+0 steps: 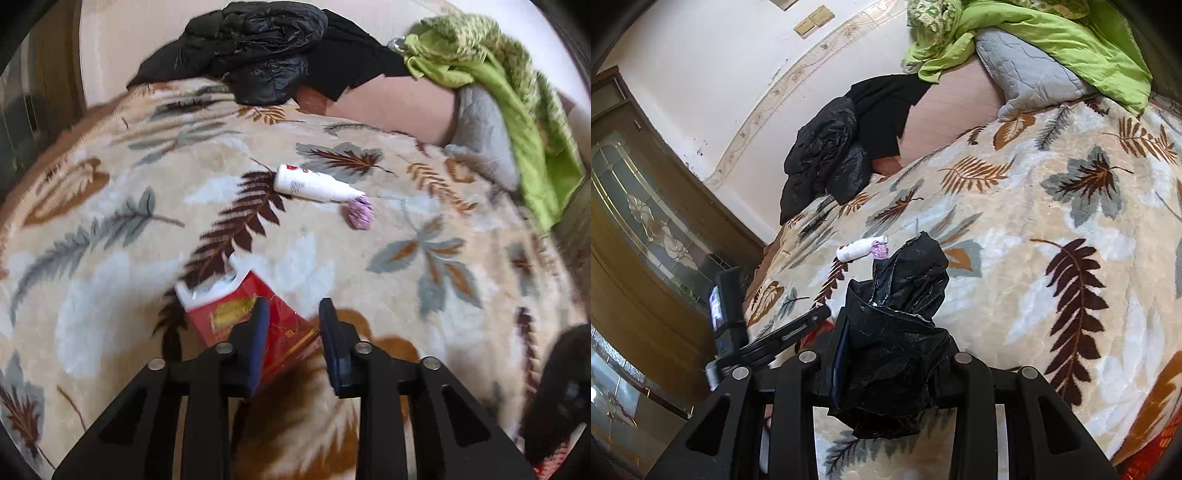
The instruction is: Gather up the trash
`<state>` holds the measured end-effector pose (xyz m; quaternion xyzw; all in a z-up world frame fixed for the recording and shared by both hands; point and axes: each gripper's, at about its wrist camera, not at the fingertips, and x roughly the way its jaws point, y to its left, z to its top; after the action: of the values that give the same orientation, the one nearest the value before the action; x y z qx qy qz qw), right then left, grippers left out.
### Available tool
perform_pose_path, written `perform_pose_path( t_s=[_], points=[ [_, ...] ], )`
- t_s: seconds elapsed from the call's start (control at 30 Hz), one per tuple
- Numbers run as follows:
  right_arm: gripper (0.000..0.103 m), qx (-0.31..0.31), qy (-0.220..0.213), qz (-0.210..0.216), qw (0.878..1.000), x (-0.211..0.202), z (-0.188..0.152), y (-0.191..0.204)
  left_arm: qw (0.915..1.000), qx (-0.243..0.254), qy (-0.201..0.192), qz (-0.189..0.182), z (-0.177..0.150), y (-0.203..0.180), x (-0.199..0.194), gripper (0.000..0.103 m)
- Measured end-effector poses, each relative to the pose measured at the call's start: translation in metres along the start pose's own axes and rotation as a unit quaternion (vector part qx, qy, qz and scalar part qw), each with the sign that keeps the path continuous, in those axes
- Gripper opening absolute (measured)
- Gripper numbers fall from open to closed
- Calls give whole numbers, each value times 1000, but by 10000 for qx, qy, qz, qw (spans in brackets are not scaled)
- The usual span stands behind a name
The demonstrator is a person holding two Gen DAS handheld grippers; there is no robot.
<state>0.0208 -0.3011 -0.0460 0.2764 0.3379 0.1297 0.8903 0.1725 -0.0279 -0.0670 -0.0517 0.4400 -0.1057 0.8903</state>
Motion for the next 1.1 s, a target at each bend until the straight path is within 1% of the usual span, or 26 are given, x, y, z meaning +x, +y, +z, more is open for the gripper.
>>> perform_pose_path(
  t_s=[0.03, 0.07, 0.13, 0.23, 0.3, 0.37, 0.4, 0.43, 0.47, 0.5, 0.57, 0.63, 0.73, 0.8, 0.83, 0.87, 0.9, 0.93, 1.0, 1.03, 1.1],
  points=[
    [37, -11, -2, 1, 10000, 0, 0, 1, 9995, -53, 175, -254, -3, 3, -2, 0],
    [37, -17, -6, 3, 10000, 0, -1, 2, 9985, -106, 321, -427, -7, 6, -4, 0],
    [37, 9, -13, 14, 10000, -1, -1, 2, 9975, -61, 424, -553, -14, 9, -10, 0],
    [37, 97, -26, 65, 9999, -2, -2, 0, 9967, -84, 436, -685, -18, 12, -20, 0],
    [37, 87, -30, 72, 9999, -1, -2, 1, 9970, -113, 365, -672, -16, 13, -26, 2],
    [37, 66, -39, 72, 9999, -2, -1, 2, 9973, -138, 327, -644, -12, 13, -27, 12],
    [37, 63, -41, 72, 9999, -2, -1, 2, 9975, -160, 334, -602, -11, 13, -26, 30],
    [37, 64, -35, 75, 9999, -2, -1, 1, 9979, -222, 364, -493, -9, 13, -23, 57],
    [37, 69, -34, 71, 9999, -3, -1, 0, 9980, -360, 366, -368, -6, 15, -20, 69],
    [37, 79, -43, 67, 9999, -3, -1, 0, 9978, -475, 341, -306, -4, 17, -19, 74],
    [37, 119, -49, 75, 9999, -4, 0, -3, 9977, -571, 355, -128, 3, 16, -13, 74],
    [37, 159, -45, 73, 9998, -5, 1, -6, 9969, -606, 492, 40, 11, 11, -2, 74],
    [37, 190, -48, 93, 9998, -5, 2, -8, 9940, -645, 725, 497, 17, 5, 17, 74],
    [37, 178, -46, 99, 9998, -5, 2, -9, 9921, -618, 769, 776, 19, 0, 27, 74],
    [37, 171, -40, 101, 9998, -5, 2, -9, 9901, -538, 817, 1010, 19, -2, 35, 74],
    [37, 161, -30, 101, 9998, -5, 2, -9, 9889, -513, 857, 1101, 18, -2, 40, 74],
    [37, 150, -18, 101, 9998, -4, 2, -9, 9882, -503, 890, 1142, 16, -1, 44, 65],
    [37, 140, -11, 100, 9999, -4, 2, -9, 9878, -451, 836, 1237, 13, 0, 46, 62],
    [37, 121, -9, 99, 9999, -4, 3, -9, 9887, -384, 737, 1245, 12, 0, 44, 58],
    [37, 127, -14, 103, 9999, -4, 4, -9, 9894, -403, 699, 1211, 12, 2, 41, 55],
    [37, 153, -14, 115, 9998, -3, 4, -9, 9910, -421, 633, 1106, 9, 6, 36, 53]
  ],
)
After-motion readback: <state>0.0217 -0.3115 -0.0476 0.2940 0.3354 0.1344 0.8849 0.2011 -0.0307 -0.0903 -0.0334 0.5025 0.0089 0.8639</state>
